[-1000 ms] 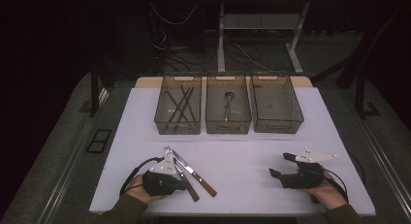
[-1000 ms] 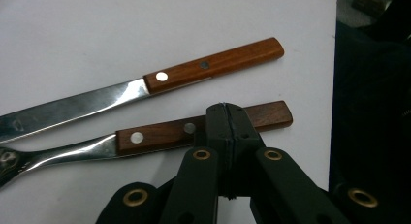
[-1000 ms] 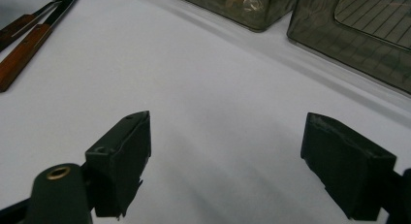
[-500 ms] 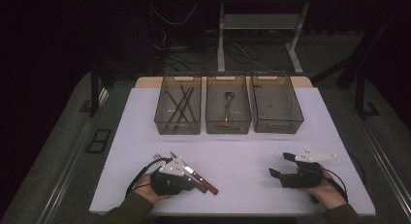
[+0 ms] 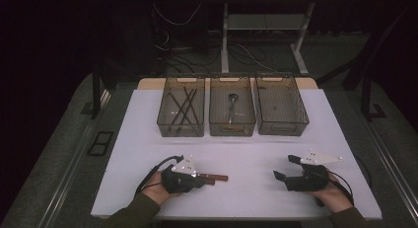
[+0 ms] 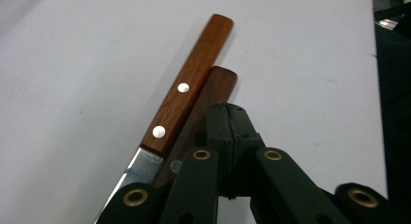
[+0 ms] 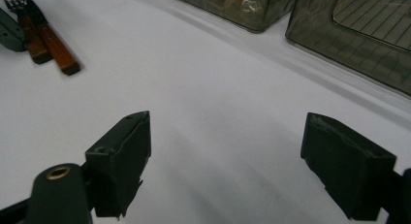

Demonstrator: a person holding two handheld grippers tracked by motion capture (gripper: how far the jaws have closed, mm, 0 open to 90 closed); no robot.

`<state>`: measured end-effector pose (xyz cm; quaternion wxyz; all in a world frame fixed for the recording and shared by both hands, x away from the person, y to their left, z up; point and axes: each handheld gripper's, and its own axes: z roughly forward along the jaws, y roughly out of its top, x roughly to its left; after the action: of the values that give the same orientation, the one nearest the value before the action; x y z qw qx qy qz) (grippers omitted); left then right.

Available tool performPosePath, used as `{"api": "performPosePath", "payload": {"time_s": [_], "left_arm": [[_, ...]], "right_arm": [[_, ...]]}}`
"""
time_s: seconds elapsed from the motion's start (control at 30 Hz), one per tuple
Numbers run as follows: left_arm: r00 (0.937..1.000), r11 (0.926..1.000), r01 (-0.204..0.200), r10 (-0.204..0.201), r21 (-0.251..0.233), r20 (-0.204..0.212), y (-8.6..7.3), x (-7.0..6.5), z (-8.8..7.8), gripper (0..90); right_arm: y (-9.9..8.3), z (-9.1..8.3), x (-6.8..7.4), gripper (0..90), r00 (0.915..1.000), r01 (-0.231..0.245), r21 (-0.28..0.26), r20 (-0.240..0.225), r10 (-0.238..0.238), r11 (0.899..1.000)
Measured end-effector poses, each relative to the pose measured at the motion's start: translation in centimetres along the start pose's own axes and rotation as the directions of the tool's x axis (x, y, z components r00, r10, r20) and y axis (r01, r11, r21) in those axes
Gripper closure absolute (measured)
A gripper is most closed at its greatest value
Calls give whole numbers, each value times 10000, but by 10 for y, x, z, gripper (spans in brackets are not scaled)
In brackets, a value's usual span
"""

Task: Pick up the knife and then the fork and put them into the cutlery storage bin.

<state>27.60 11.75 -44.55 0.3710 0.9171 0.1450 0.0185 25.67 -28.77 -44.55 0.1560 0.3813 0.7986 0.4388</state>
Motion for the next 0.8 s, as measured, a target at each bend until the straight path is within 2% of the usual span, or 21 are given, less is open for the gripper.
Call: {"api": "performPosePath", "payload": {"time_s": [0.43, 0.57, 0.67, 0.8], "left_arm": [[9981, 10000, 37, -32, 84, -612, 16, 18, 13, 893], [9974, 9999, 108, -102, 76, -709, 17, 19, 14, 892], [9966, 9995, 272, -284, -160, -775, 16, 17, 7, 889], [9907, 9962, 558, -636, -669, -1205, 9, 12, -12, 791]], "right_arm": [[0, 0, 0, 185, 10000, -49, 23, -2, 49, 10000], [0, 0, 0, 185, 10000, -58, 11, -21, 58, 10000], [0, -1, 0, 185, 10000, -45, -19, -35, 45, 10000], [0, -1, 0, 185, 10000, -53, -38, -33, 53, 10000]]}}
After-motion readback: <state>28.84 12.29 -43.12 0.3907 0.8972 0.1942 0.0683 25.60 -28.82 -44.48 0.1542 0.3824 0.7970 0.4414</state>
